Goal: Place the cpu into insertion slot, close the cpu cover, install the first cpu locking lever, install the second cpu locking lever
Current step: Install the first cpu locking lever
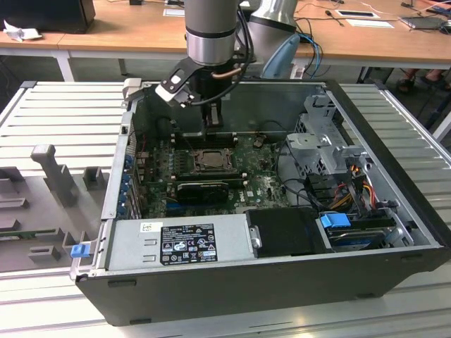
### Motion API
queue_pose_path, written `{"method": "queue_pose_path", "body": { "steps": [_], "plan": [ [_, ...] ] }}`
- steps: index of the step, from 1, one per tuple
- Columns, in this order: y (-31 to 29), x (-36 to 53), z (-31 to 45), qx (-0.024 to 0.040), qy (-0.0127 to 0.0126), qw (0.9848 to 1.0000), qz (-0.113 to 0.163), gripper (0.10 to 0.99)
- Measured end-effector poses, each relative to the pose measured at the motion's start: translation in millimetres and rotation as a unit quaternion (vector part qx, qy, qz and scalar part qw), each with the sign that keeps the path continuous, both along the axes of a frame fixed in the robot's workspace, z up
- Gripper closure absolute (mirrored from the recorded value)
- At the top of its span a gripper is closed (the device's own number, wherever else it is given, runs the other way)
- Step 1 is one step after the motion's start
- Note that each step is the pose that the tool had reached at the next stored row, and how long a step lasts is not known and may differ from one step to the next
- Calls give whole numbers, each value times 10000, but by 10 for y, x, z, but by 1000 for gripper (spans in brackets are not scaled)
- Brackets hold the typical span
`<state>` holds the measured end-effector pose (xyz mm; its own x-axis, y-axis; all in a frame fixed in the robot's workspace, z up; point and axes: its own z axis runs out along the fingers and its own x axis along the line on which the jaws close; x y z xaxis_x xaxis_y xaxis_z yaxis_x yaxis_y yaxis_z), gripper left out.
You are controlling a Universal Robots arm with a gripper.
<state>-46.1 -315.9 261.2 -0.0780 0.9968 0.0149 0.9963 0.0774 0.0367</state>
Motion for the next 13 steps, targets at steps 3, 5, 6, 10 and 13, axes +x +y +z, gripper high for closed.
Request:
{"method": "queue_pose_path", "body": {
  "steps": [3,5,6,10,13],
  "plan": [
    [0,0,0,0,0,9998,212,980],
    [0,1,0,0,0,9993,366,980],
    [0,1,0,0,0,9992,398,980],
    [0,0,0,0,0,9984,559,980],
    [0,0,0,1,0,9977,680,980]
  ]
}}
